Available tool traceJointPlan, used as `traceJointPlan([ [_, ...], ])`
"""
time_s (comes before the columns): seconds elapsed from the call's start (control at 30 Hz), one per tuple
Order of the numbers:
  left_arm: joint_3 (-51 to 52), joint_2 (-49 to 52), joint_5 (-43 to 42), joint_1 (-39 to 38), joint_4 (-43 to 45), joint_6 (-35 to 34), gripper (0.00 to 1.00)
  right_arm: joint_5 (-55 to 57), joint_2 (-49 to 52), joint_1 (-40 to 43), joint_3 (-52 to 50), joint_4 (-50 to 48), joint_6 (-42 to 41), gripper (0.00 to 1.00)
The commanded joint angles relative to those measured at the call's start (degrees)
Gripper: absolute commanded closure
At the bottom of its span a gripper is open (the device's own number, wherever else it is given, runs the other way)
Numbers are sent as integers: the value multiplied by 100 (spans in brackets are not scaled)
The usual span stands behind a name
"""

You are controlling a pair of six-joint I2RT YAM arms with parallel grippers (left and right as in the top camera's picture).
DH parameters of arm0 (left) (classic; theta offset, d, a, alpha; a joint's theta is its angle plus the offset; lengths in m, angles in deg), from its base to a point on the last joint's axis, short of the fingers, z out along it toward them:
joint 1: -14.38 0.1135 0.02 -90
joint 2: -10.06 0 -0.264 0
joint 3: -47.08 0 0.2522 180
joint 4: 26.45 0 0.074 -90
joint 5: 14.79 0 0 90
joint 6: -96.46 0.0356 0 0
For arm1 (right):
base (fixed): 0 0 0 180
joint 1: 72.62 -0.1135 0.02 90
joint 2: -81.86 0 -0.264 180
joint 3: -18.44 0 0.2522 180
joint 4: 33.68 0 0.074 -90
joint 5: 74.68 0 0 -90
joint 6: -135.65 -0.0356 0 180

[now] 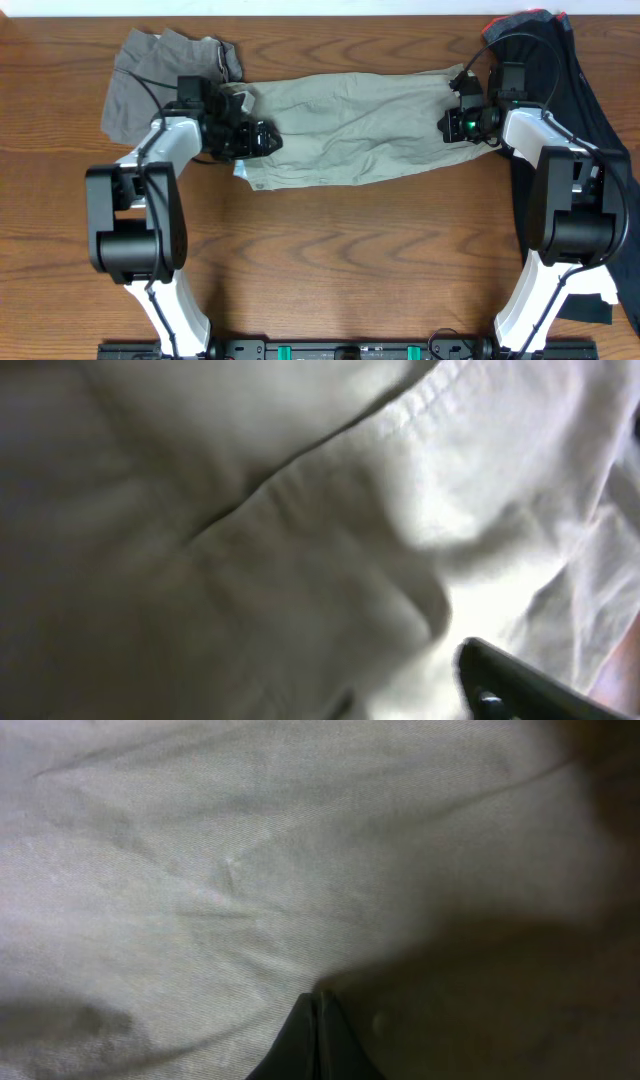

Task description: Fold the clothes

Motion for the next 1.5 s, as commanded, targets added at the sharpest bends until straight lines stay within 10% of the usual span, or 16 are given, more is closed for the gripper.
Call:
traceJointPlan([
  [0.0,160,570,66,-149,76,-398,43,-44,101,31,68,13,-42,99],
  [0.13,160,597,520,-72,160,-940,94,-39,101,33,68,26,-42,99],
  [0.97,149,-2347,1602,192,-1447,-1091,94,-22,111,-380,-61,446,-411,99],
  [1.47,149,-2481,2179,192,-1956,-883,94,-638,120,-640,138,-13,-691,99],
])
